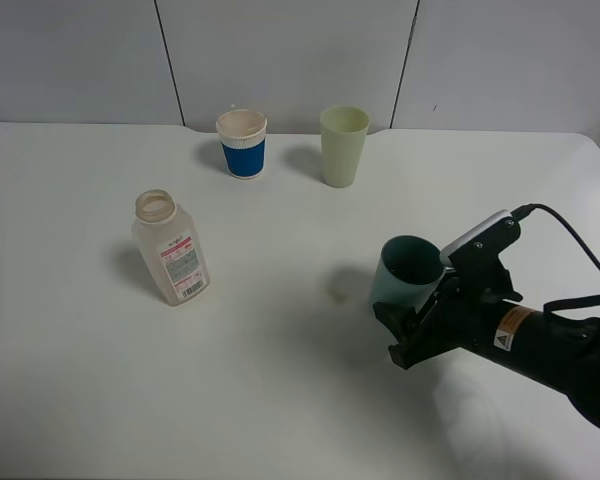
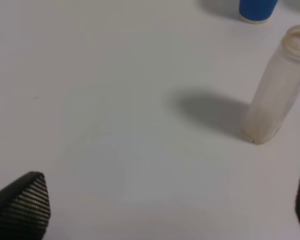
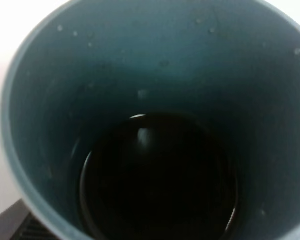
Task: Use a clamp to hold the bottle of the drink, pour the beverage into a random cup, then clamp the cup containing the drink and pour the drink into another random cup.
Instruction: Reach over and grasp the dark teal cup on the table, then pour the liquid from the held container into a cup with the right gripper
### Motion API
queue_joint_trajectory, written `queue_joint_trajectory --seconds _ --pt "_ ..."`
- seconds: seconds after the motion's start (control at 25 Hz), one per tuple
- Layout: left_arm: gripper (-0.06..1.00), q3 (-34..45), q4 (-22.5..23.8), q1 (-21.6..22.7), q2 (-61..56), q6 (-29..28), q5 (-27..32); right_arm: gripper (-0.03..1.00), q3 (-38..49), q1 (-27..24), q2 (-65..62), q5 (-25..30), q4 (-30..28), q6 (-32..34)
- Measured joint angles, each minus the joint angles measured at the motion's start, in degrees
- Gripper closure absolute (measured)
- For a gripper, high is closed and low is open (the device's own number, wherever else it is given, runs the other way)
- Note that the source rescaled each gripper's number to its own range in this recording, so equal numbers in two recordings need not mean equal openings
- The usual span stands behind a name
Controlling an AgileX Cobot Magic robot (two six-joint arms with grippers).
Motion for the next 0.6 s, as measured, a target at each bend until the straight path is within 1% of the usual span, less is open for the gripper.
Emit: queue_joint_trajectory --seconds 0.12,0.16,0.32,0.36,0.48,0.52,0.56,0.6 --pt "-0.06 0.0 0.0 0.0 0.0 0.0 0.0 0.94 0.0 0.0 -3.5 5.11 1.21 0.47" --pt "-0.06 0.0 0.0 0.0 0.0 0.0 0.0 0.94 0.0 0.0 -3.5 5.11 1.21 0.47" --pt "-0.06 0.0 0.0 0.0 0.0 0.0 0.0 0.94 0.0 0.0 -9.24 10.4 3.56 1.24" --pt "-0.06 0.0 0.0 0.0 0.0 0.0 0.0 0.94 0.0 0.0 -12.28 11.96 4.02 2.45" --pt "-0.06 0.0 0.0 0.0 0.0 0.0 0.0 0.94 0.0 0.0 -15.22 13.15 4.08 4.08" --pt "-0.06 0.0 0.0 0.0 0.0 0.0 0.0 0.94 -0.62 0.0 -17.22 15.1 4.08 5.35" --pt "-0.06 0.0 0.0 0.0 0.0 0.0 0.0 0.94 -0.62 0.0 -17.22 15.1 4.08 5.35" --pt "-0.06 0.0 0.0 0.0 0.0 0.0 0.0 0.94 -1.23 0.0 -18.3 16.78 3.99 6.35"
